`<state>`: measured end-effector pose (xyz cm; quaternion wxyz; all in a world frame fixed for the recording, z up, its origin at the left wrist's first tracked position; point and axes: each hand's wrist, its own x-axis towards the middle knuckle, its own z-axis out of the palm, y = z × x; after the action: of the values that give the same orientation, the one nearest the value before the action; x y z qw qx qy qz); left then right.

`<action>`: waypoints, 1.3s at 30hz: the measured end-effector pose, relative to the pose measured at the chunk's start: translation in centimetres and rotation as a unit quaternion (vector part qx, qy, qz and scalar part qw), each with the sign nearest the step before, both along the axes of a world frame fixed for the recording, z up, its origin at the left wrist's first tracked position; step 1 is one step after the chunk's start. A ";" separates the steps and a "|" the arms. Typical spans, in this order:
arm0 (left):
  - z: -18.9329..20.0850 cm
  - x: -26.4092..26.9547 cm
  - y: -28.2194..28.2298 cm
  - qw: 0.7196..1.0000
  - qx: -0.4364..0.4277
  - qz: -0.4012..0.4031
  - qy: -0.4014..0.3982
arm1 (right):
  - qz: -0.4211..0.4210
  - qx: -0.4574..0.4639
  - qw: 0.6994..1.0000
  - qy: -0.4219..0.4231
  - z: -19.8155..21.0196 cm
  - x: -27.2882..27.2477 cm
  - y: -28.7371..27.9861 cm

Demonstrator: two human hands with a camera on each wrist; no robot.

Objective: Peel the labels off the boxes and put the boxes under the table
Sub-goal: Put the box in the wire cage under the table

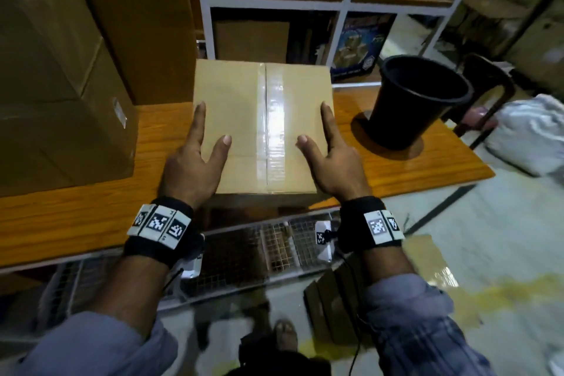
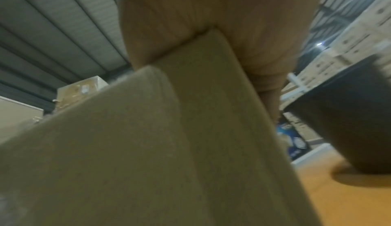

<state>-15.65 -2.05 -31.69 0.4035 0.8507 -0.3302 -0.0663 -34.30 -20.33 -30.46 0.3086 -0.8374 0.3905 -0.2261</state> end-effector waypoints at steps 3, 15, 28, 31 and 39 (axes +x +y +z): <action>-0.5 -2.0 2.0 1.000 -0.012 -0.016 -0.015 | -0.022 -0.007 0.999 -0.024 -0.9 -2.3 3.2; 2.1 -7.2 4.5 0.995 -0.083 -0.054 0.002 | -0.101 -0.036 0.992 -0.060 -0.7 -11.7 9.2; 5.2 -18.7 -9.2 0.942 -0.105 -0.307 0.085 | -0.283 -0.043 0.958 0.022 3.1 -28.7 3.4; 3.5 -22.4 -13.0 0.918 -0.092 -0.358 0.145 | -0.332 -0.029 0.942 0.036 1.7 -32.6 2.0; -0.6 -28.5 -21.2 0.862 -0.019 -0.387 0.328 | -0.425 0.035 0.903 0.049 -2.2 -38.6 0.1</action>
<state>-44.15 -23.27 -32.27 0.4468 0.5756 -0.4825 -0.4861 -72.88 -20.18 -32.70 0.1933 -0.5904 0.7317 -0.2807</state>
